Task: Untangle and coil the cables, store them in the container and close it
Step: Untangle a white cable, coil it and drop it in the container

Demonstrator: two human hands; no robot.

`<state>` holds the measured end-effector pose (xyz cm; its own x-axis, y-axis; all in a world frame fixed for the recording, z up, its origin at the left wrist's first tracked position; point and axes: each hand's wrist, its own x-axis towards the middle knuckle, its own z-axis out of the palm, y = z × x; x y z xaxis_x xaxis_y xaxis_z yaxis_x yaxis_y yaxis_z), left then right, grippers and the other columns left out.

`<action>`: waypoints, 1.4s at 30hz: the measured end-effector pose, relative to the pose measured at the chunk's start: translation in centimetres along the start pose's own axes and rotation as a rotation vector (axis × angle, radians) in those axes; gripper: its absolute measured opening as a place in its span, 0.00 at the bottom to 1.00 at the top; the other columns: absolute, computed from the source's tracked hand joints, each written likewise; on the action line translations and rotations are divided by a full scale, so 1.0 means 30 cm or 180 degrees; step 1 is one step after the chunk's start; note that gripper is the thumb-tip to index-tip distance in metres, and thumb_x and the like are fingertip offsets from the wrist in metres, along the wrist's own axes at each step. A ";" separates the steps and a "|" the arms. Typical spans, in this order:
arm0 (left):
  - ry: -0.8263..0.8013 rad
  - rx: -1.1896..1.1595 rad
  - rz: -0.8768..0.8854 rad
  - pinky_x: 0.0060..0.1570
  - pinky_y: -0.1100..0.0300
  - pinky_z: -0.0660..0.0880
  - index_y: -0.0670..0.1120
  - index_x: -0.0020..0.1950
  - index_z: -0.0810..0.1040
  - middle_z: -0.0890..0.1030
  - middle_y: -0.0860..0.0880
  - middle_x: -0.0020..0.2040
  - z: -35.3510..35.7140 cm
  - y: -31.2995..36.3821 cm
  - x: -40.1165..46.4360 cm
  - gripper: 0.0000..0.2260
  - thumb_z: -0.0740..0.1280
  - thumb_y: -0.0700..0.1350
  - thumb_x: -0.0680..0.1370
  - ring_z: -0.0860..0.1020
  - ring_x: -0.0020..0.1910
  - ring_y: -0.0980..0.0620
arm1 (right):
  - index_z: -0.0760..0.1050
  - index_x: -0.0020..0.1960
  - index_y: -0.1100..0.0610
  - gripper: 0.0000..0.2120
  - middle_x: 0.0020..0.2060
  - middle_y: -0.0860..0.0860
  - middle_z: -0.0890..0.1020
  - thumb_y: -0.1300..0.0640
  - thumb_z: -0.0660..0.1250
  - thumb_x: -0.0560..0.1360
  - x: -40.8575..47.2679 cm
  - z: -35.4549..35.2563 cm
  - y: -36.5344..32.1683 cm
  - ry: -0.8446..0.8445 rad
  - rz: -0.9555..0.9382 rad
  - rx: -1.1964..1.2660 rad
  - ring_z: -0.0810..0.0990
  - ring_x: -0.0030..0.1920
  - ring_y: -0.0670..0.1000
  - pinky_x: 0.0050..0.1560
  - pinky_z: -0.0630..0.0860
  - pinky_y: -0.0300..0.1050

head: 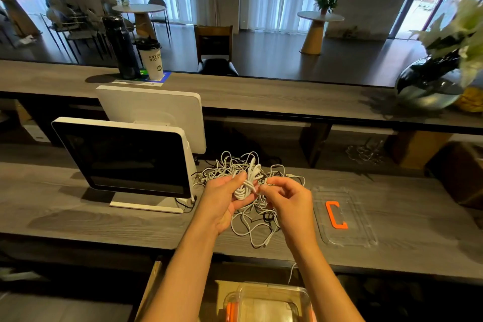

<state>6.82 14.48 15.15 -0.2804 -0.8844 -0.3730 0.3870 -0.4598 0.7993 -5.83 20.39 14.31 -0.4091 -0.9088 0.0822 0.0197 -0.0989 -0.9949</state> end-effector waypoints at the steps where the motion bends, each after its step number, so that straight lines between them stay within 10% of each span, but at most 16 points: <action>1: -0.0018 0.0016 0.0000 0.41 0.56 0.83 0.33 0.56 0.79 0.86 0.39 0.44 0.000 0.000 -0.001 0.09 0.65 0.38 0.81 0.86 0.42 0.47 | 0.84 0.45 0.60 0.02 0.33 0.55 0.84 0.64 0.74 0.73 0.003 0.000 -0.001 0.0021 0.0069 0.0005 0.78 0.32 0.47 0.34 0.75 0.40; 30: -0.0325 0.1378 0.0545 0.39 0.62 0.82 0.39 0.52 0.84 0.86 0.42 0.41 -0.024 0.038 0.005 0.06 0.69 0.37 0.78 0.85 0.40 0.48 | 0.80 0.52 0.67 0.10 0.45 0.62 0.85 0.65 0.70 0.73 0.027 -0.006 -0.022 -0.0137 0.1185 0.1714 0.85 0.42 0.54 0.44 0.84 0.42; 36: -0.0076 0.2339 0.0889 0.34 0.68 0.76 0.48 0.52 0.84 0.85 0.51 0.37 -0.040 0.036 0.016 0.08 0.74 0.39 0.75 0.82 0.33 0.60 | 0.81 0.55 0.57 0.09 0.41 0.57 0.86 0.60 0.72 0.76 0.036 -0.014 -0.025 0.0134 0.0564 0.0043 0.86 0.42 0.54 0.42 0.83 0.44; 42: -0.0176 0.2841 0.1006 0.46 0.53 0.83 0.53 0.49 0.86 0.86 0.50 0.39 -0.074 0.001 0.035 0.06 0.76 0.43 0.74 0.85 0.41 0.50 | 0.86 0.46 0.53 0.06 0.40 0.48 0.86 0.62 0.74 0.72 0.070 -0.021 0.007 -0.0119 0.0162 -0.1342 0.84 0.40 0.46 0.43 0.82 0.42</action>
<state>8.49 13.37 13.75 -0.3275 -0.9420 -0.0732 -0.3561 0.0514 0.9330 -7.26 18.70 14.24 -0.3839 -0.9230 0.0266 -0.3388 0.1140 -0.9339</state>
